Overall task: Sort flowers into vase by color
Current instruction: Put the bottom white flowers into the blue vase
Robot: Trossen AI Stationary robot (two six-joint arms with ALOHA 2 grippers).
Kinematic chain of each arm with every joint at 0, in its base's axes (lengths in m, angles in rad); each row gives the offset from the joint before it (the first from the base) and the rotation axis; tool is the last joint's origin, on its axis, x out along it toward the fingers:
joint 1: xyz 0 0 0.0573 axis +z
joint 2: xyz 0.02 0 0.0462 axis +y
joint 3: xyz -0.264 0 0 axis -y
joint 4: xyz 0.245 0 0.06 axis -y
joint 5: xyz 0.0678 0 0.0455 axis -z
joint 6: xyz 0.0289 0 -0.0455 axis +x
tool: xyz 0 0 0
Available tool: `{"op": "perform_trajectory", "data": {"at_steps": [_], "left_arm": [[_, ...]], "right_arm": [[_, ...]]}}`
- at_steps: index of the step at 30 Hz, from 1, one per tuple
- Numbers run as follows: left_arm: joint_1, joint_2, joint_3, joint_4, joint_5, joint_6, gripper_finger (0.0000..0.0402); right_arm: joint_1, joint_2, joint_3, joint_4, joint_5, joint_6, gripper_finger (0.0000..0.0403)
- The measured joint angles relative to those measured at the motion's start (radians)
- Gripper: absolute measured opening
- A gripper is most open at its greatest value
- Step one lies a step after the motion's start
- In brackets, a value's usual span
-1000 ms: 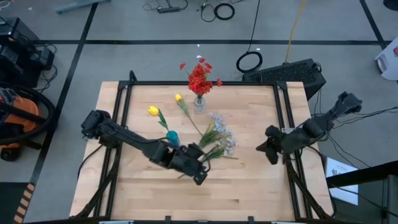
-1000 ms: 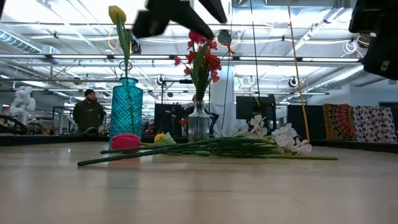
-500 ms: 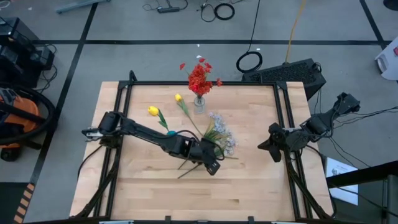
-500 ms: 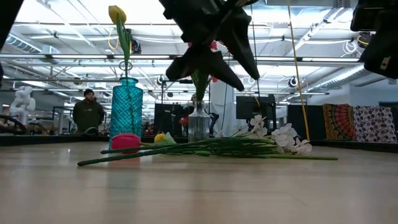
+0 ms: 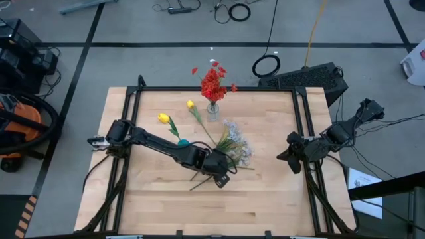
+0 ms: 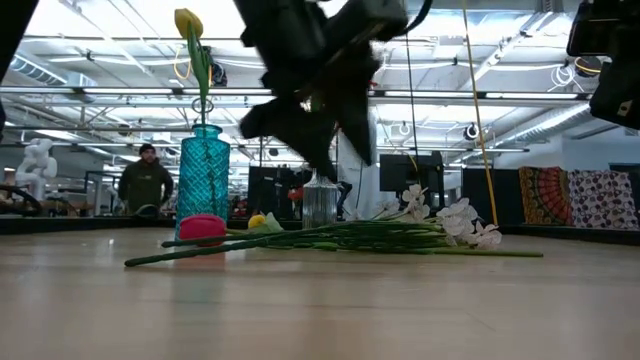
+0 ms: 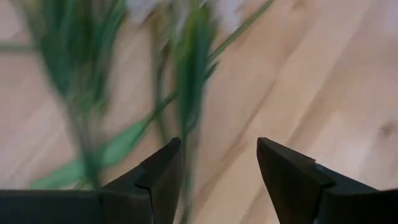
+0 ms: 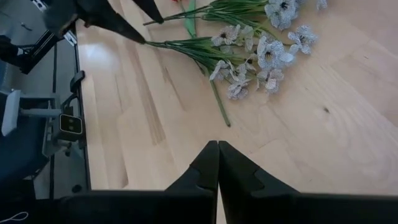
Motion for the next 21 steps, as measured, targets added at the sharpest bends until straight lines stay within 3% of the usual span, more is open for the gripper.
{"op": "perform_trajectory", "data": {"at_steps": [6,21], "left_arm": [[-0.002,0.004,-0.001,-0.114,0.000,0.020,0.0210],[-0.002,0.121,-0.001,-0.110,0.067,0.053,0.0203]], "right_arm": [[0.000,0.000,0.000,-0.001,0.005,0.001,0.0000],[0.000,0.000,0.000,-0.013,0.033,0.017,0.0000]]}}
